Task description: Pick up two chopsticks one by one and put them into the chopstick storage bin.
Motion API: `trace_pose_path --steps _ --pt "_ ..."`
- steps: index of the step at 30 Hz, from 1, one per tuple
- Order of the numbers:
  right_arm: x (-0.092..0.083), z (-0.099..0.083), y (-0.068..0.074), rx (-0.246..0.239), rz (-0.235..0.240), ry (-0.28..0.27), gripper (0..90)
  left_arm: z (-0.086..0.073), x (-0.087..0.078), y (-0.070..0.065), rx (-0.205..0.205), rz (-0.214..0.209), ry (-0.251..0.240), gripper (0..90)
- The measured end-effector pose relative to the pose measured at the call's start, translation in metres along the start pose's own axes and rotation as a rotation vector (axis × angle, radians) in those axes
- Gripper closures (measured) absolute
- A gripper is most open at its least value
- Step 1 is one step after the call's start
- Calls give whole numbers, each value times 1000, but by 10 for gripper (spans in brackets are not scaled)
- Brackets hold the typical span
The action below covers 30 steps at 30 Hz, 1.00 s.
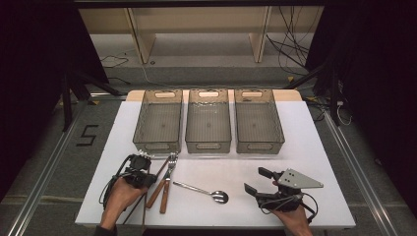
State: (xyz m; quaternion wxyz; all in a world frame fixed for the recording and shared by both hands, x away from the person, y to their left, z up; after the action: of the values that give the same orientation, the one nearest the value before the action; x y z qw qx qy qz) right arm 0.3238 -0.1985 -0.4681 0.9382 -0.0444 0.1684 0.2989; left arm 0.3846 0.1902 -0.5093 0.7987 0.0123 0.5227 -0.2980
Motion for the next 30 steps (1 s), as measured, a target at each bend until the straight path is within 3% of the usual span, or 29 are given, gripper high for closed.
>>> trace_pose_path --steps 6,14,24,30 --pt "0 0 1 -6 8 0 256 1 -2 1 -9 4 -24 843" --pt "1 -1 2 -9 7 3 256 3 -17 2 -3 -9 -71 844" --pt "0 0 -1 4 2 -4 257 3 -44 -1 13 -41 -124 845" --pt "0 0 0 3 1 -4 259 12 -64 -1 32 -70 -174 844"
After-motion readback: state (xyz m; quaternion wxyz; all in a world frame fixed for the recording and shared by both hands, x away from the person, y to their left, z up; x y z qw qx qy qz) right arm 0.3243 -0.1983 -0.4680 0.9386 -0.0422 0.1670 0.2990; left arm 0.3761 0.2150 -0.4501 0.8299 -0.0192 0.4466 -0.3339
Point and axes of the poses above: each handheld gripper's, and its own axes: x roughly forward along the jaws, z roughly out of its top, y roughly to its left, the point moved 4 cm from there along x, roughly forward along the jaws, and after that the axes turned 14 degrees about -z, right-handed, at the moved point
